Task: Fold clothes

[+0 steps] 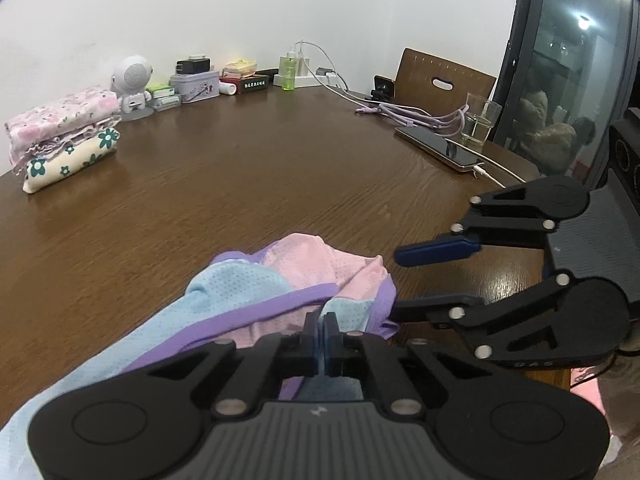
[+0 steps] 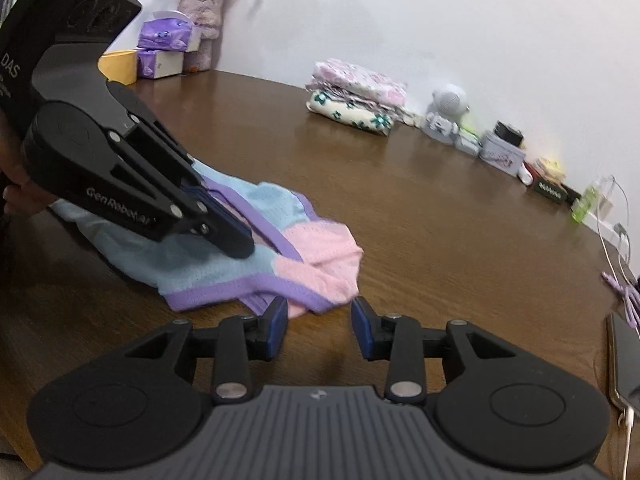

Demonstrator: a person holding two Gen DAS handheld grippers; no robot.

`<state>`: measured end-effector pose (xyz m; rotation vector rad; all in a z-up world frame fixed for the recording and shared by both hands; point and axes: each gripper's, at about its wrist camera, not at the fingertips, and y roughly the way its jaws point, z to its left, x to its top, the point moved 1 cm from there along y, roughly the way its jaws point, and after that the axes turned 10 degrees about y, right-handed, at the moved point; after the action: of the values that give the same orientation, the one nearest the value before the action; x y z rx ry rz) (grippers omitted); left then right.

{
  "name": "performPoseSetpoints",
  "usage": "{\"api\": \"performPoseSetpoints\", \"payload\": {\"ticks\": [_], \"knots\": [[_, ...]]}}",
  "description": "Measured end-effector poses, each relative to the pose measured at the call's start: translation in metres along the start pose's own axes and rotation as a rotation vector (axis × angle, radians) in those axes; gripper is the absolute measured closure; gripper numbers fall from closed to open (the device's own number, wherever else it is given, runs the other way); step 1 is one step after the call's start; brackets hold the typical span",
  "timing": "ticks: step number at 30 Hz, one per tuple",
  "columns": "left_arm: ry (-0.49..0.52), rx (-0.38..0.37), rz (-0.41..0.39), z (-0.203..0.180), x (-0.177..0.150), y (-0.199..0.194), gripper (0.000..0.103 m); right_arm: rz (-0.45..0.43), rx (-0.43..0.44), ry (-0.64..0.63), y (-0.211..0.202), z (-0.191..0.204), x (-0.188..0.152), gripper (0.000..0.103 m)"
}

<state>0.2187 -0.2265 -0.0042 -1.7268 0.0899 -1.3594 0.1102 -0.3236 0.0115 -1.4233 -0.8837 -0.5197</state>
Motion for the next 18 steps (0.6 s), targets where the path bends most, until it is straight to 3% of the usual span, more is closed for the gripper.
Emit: {"api": "performPoseSetpoints", "payload": {"ticks": [5,12,18], "knots": [[0.034,-0.007,-0.018,-0.01,0.002,-0.007,0.089,-0.03,-0.004,-0.03,0.005,0.004,0.008,0.067],[0.071,-0.022,-0.017,-0.022,0.005,-0.004,0.083,-0.01,0.0,-0.064,0.011,0.005,0.008,0.067],[0.095,-0.023,-0.064,-0.028,0.008,-0.025,0.07,-0.012,0.026,-0.045,0.008,-0.004,0.006,0.066]]}}
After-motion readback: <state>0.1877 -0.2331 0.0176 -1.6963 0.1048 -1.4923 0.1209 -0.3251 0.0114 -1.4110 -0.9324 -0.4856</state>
